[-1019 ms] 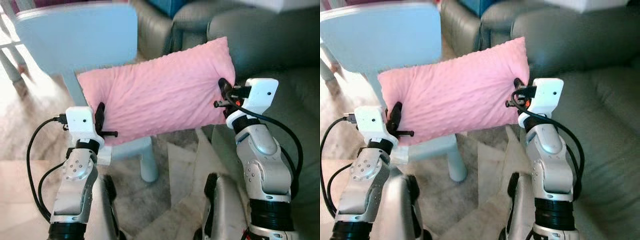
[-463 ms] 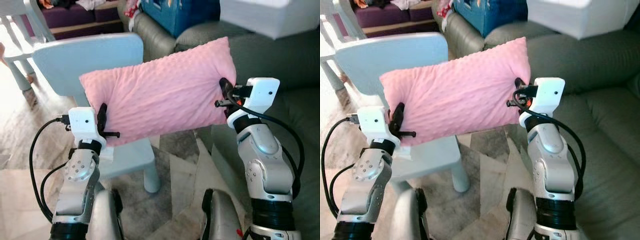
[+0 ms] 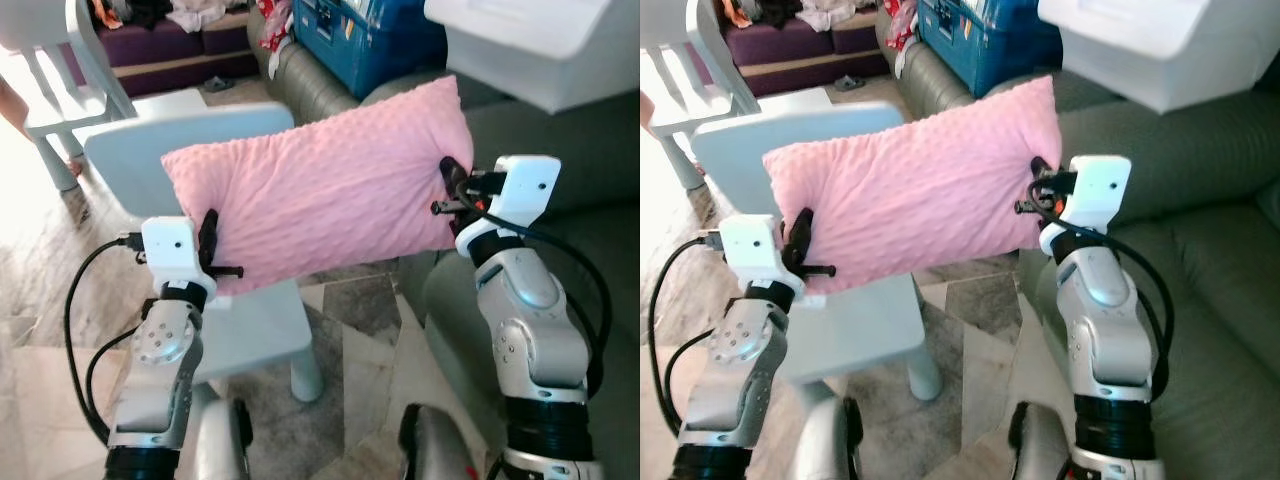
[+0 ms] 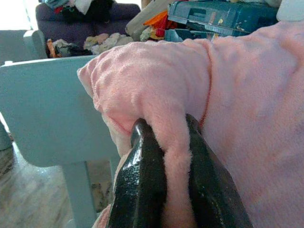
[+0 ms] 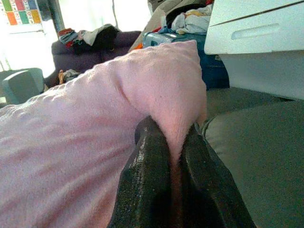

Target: Move the pillow to the sofa

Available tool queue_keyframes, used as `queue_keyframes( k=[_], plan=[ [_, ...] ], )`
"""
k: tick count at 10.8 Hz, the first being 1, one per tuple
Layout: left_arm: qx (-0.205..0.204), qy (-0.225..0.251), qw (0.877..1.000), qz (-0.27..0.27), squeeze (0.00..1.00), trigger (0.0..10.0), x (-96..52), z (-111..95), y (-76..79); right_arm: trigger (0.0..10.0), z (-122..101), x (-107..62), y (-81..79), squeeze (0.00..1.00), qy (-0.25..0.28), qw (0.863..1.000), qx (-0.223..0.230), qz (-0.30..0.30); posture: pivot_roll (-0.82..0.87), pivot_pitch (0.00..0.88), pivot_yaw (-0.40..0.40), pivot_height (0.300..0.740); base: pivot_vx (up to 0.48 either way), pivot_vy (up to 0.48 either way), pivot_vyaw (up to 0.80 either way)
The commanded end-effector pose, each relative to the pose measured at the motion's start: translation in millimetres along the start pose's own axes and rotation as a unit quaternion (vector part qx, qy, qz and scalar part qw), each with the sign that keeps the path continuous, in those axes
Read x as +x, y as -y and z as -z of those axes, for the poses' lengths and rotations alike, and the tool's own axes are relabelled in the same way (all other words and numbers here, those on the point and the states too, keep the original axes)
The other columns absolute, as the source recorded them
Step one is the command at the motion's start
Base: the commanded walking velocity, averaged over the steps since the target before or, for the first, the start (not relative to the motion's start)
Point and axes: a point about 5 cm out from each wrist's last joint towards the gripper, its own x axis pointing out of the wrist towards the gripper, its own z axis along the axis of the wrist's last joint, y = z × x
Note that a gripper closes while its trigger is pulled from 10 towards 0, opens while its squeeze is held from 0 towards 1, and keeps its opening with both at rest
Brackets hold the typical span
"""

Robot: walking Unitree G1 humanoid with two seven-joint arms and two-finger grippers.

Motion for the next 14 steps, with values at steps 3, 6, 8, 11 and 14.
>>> queue_keyframes(
  k=[3,6,8,11,14],
  plan=[
    [0.004,-0.002,1.0,0.001,0.0,0.0,-0.7,1,-0.9,0.0,-12,0.8,0.7,0.0,0.023,1.0,0.0,0.003,-0.09,0.031,0.018,0.684,0.0,0.0,0.0],
    [0.001,-0.007,1.0,0.006,0.0,0.0,-1.7,3,2.3,0.0,-12,1.1,0.4,0.0,0.022,1.0,-0.001,0.003,-0.09,0.031,0.018,0.734,0.0,0.0,0.0],
    [0.0,-0.01,1.0,0.009,0.0,0.0,-2.2,4,4.1,0.0,-12,1.0,-0.1,0.0,0.022,1.0,0.0,0.003,-0.09,0.032,0.018,0.74,0.0,0.0,0.0],
    [0.001,-0.021,1.0,0.006,0.0,0.2,-2.3,7,5.0,0.0,-11,0.9,-0.7,0.0,0.021,1.0,0.002,0.001,-0.09,0.033,0.019,0.74,0.0,0.0,0.0],
    [-0.016,-0.037,0.999,0.022,0.0,10.0,-0.7,7,9.1,0.0,-12,1.9,-0.6,0.0,0.021,1.0,0.005,0.001,-0.09,0.032,0.019,0.74,0.0,0.0,0.0]
  ],
)
